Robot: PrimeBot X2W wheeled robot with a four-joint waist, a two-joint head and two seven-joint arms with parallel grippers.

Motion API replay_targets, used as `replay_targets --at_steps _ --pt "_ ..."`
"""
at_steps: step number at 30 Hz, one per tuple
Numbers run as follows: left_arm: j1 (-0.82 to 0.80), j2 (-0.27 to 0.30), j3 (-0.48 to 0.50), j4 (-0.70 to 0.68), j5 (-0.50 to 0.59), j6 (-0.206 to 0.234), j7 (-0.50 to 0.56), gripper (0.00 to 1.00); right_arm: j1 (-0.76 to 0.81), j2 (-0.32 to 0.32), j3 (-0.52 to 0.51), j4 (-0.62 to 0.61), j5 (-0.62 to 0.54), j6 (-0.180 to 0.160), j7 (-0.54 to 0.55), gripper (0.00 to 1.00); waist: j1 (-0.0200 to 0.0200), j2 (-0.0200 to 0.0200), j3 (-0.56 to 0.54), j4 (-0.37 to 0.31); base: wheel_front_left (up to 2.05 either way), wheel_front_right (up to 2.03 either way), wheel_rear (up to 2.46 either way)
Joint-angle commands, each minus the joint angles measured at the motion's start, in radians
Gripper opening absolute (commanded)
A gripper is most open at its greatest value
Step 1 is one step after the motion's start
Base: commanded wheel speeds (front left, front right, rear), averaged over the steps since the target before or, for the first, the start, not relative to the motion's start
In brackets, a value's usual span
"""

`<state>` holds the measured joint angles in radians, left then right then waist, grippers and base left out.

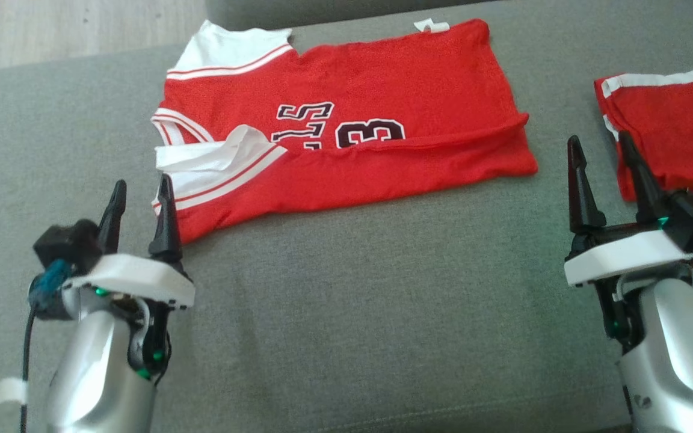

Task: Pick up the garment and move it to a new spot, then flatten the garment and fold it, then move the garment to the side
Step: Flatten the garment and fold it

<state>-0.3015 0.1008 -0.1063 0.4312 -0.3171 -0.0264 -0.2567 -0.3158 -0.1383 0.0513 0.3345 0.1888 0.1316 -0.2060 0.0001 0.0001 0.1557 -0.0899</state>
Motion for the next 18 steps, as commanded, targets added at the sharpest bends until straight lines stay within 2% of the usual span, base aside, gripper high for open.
replay_targets --at_steps 1,13,18 --pt "-0.059 0.022 0.038 -0.011 0.010 0.007 -0.005 1.00 -0.025 0.002 0.014 -0.041 -0.008 -0.001 0.004 1.00 -0.0001 -0.0001 0.011 -0.006 0.00 0.00 0.00" --pt "-0.182 0.079 -0.007 0.290 0.073 0.043 0.079 1.00 -0.029 0.009 0.037 -0.093 -0.008 -0.001 0.036 1.00 -0.0001 -0.0001 0.068 -0.042 0.00 0.00 0.00" --pt "-0.214 0.092 -0.024 0.377 0.077 0.034 0.118 1.00 -0.033 0.011 0.043 -0.097 -0.005 -0.001 0.039 1.00 -0.0001 -0.0001 0.079 -0.057 0.00 0.00 0.00"
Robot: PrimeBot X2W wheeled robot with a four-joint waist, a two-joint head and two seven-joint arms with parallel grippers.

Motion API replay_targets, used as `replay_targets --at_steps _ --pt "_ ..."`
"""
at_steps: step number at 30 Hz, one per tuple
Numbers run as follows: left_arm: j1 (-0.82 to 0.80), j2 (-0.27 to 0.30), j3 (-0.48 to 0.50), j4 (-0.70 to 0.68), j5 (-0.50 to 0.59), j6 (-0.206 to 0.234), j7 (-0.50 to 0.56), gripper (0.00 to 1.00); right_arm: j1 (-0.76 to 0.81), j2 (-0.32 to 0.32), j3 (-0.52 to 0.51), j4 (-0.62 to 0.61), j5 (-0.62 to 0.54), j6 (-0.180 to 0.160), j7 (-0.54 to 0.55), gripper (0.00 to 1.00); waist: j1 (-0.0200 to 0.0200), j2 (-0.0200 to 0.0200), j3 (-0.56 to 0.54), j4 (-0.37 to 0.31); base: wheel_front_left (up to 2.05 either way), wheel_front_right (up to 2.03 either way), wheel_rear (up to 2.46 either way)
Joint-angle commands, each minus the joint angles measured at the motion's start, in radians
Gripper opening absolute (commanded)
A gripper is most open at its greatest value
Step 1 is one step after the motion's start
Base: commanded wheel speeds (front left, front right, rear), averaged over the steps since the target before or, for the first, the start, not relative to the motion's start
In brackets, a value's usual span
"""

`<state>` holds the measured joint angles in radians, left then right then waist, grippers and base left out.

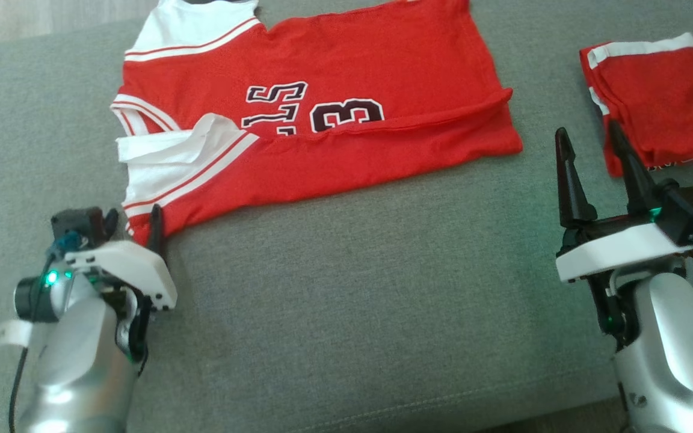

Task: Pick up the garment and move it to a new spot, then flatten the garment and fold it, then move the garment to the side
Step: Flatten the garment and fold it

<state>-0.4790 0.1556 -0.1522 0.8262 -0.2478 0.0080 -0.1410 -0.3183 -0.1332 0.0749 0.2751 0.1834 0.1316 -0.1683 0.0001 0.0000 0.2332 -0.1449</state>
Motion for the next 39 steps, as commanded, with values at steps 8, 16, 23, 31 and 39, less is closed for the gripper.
replay_targets --at_steps 8,16,23,31,39 --pt "-0.083 0.052 -0.022 0.072 0.020 -0.039 0.079 0.00 -0.037 0.006 0.007 -0.041 -0.009 -0.001 0.008 1.00 -0.0001 0.0000 0.011 -0.012 0.00 0.00 0.00" --pt "-0.106 0.046 -0.045 0.027 0.036 -0.040 -0.055 0.00 -0.044 0.013 -0.043 -0.008 -0.051 -0.001 0.058 1.00 -0.0001 0.0000 -0.004 0.019 0.00 0.00 0.00" --pt "-0.095 0.038 -0.078 -0.099 0.061 -0.048 -0.112 0.00 -0.091 0.042 -0.099 0.088 -0.085 -0.001 0.141 1.00 -0.0001 0.0000 -0.011 0.061 0.00 0.00 0.00" --pt "-0.079 0.032 -0.112 -0.183 0.071 -0.062 -0.117 0.00 -0.183 0.068 -0.166 0.270 -0.098 -0.001 0.226 1.00 -0.0001 0.0000 0.004 0.100 0.00 0.00 0.00" --pt "-0.069 0.021 -0.137 -0.237 0.075 -0.061 -0.119 0.00 -0.296 0.080 -0.229 0.465 -0.047 -0.001 0.286 1.00 -0.0001 0.0000 0.034 0.128 0.00 0.00 0.00"
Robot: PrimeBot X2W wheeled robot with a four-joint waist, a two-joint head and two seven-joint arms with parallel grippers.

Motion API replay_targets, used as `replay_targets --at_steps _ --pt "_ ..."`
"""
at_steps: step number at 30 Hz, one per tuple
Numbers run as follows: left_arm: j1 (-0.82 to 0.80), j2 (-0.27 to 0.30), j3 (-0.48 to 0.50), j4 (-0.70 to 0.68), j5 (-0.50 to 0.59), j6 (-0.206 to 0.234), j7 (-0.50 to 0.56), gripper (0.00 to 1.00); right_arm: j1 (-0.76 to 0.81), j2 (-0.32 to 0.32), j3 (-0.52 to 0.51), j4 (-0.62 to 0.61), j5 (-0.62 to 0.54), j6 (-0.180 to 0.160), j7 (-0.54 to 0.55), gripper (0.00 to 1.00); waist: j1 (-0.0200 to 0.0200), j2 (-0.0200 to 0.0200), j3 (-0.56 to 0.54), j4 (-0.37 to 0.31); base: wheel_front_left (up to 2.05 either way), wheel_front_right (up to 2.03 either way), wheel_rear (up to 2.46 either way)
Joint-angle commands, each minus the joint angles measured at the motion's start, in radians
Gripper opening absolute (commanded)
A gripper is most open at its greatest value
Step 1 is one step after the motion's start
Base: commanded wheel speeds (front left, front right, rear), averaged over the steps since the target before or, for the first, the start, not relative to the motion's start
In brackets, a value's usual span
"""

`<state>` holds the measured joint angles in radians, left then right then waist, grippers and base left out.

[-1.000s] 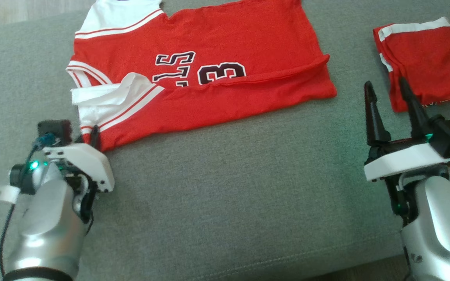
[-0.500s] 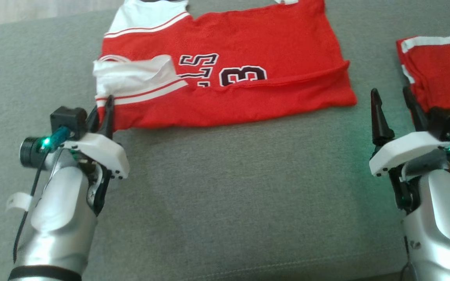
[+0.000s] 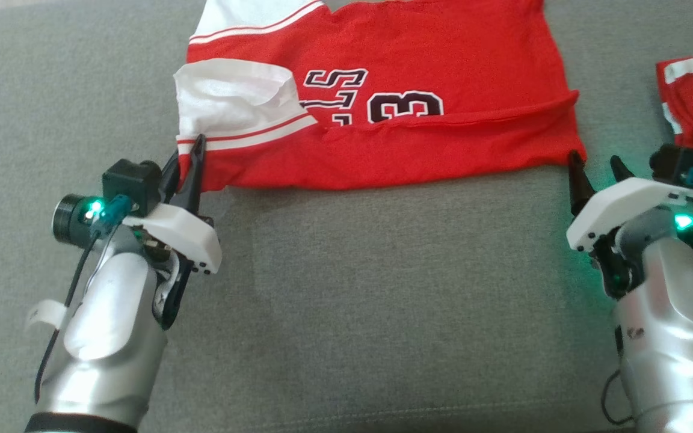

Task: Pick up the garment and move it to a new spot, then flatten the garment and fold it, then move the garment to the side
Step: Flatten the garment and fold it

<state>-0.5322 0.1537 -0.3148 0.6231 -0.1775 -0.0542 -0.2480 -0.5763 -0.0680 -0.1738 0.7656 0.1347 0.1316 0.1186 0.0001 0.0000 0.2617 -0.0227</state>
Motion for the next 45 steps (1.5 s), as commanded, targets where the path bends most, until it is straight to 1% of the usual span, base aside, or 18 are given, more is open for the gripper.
replay_targets --at_steps 1,6,7,8,13,17,21,27,36,41,45 --pt "-0.015 0.021 0.023 -0.038 0.005 0.001 -0.012 0.00 -0.052 0.015 0.019 -0.005 0.000 -0.001 0.000 1.00 -0.0001 0.0000 0.010 0.009 0.00 0.00 0.00" --pt "-0.024 0.017 0.016 -0.049 0.002 0.001 -0.012 0.00 -0.103 0.002 0.052 0.099 -0.045 -0.001 0.032 1.00 -0.0001 0.0000 0.033 0.026 0.00 0.00 0.00" --pt "-0.027 0.015 0.014 -0.048 0.002 0.001 -0.012 0.00 -0.111 -0.008 0.058 0.117 -0.052 -0.001 0.036 0.71 -0.0001 0.0000 0.035 0.031 0.00 0.00 0.00" --pt "-0.029 0.015 0.013 -0.046 0.001 0.002 -0.012 0.00 -0.119 -0.016 0.065 0.130 -0.057 -0.001 0.034 0.00 -0.0001 0.0000 0.036 0.033 0.00 0.00 0.00" --pt "-0.033 0.021 0.012 -0.028 -0.001 0.009 -0.013 0.00 -0.148 -0.054 0.085 0.144 -0.041 -0.001 -0.026 0.00 -0.0001 0.0000 0.027 0.032 0.00 0.00 0.00" --pt "-0.024 0.028 0.016 -0.014 -0.009 0.013 -0.013 0.00 -0.139 -0.080 0.114 0.135 -0.006 -0.001 -0.064 0.00 -0.0001 0.0000 0.007 0.021 0.00 0.00 0.00" --pt "-0.010 0.036 0.020 -0.003 -0.016 0.016 -0.013 0.00 -0.107 -0.104 0.148 0.105 0.039 -0.001 -0.089 0.00 -0.0001 0.0000 -0.017 0.005 0.00 0.00 0.00" --pt "0.011 0.043 0.021 0.003 -0.025 0.017 -0.013 0.00 -0.050 -0.124 0.175 0.051 0.094 -0.001 -0.096 0.00 -0.0001 0.0000 -0.044 -0.011 0.00 0.00 0.00" --pt "0.087 0.049 0.030 -0.006 -0.057 0.020 -0.013 0.00 0.073 -0.129 0.193 -0.066 0.151 -0.001 -0.061 0.00 -0.0001 0.0000 -0.116 -0.028 0.00 0.00 0.00" --pt "0.161 0.056 0.029 -0.034 -0.077 0.019 -0.004 0.00 0.159 -0.125 0.196 -0.149 0.169 -0.001 -0.016 0.00 -0.0001 0.0000 -0.162 -0.036 0.00 0.00 0.00" --pt "0.225 0.061 0.027 -0.075 -0.096 0.017 0.020 0.00 0.230 -0.123 0.179 -0.222 0.178 -0.001 0.023 0.00 -0.0001 0.0000 -0.196 -0.043 0.00 0.00 0.00"
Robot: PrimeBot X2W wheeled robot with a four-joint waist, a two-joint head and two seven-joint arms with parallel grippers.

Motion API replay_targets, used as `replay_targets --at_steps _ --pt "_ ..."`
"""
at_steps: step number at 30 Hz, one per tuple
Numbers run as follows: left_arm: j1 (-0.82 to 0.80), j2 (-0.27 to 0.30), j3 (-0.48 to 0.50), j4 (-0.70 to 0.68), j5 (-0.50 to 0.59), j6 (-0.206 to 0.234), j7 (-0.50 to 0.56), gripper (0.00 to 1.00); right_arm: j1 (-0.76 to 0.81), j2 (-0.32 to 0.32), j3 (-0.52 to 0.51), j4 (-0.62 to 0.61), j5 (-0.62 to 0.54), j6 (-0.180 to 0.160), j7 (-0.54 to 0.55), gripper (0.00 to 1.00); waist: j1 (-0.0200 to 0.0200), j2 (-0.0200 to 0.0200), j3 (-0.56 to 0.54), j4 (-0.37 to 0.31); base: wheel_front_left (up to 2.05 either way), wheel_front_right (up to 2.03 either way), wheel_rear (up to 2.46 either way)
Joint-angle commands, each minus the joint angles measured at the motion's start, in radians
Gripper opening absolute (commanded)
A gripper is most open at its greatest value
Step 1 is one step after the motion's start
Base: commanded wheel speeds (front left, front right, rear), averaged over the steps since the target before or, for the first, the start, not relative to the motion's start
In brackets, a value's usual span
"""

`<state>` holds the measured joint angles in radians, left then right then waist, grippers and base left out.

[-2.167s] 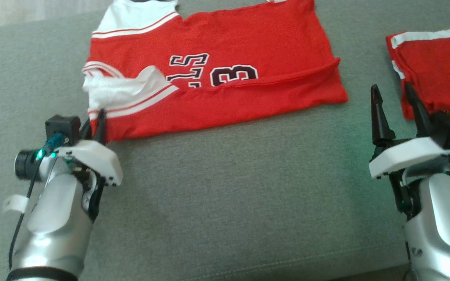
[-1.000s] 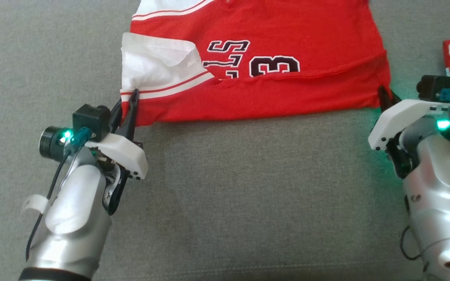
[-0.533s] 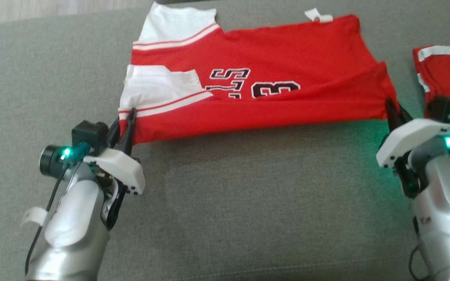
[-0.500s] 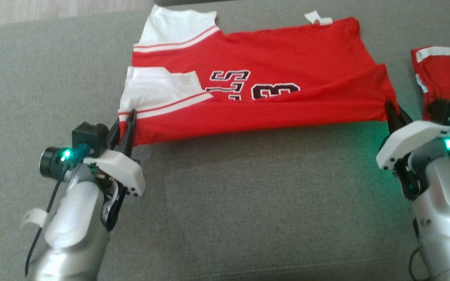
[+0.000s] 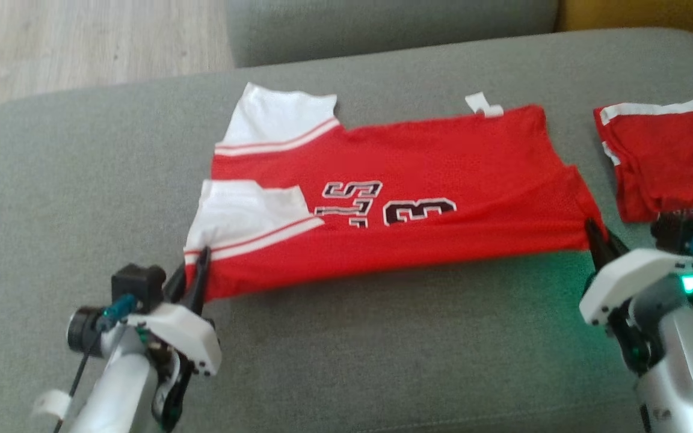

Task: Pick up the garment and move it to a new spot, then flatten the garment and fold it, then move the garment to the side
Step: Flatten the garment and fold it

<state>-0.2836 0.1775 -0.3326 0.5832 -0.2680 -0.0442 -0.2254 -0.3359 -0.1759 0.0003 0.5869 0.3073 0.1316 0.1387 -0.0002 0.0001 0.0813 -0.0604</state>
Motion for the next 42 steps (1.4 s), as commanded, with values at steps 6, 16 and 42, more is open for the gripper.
replay_targets --at_steps 6,16,42 --pt "0.075 0.041 0.031 -0.130 -0.028 0.008 0.054 0.00 0.104 -0.002 -0.029 -0.159 0.007 -0.001 0.081 0.00 0.0002 -0.0001 -0.055 -0.013 0.00 0.00 0.00" --pt "0.132 0.052 0.017 -0.215 -0.037 0.035 0.131 1.00 0.189 0.042 -0.085 -0.279 -0.011 -0.001 0.148 1.00 0.0002 -0.0001 -0.054 -0.024 0.00 0.00 0.00" --pt "-0.186 0.106 0.050 -0.208 -0.005 -0.008 0.030 1.00 0.003 0.107 -0.132 -0.362 -0.125 -0.001 -0.127 1.00 0.0002 -0.0001 0.086 -0.095 0.00 0.00 0.00"
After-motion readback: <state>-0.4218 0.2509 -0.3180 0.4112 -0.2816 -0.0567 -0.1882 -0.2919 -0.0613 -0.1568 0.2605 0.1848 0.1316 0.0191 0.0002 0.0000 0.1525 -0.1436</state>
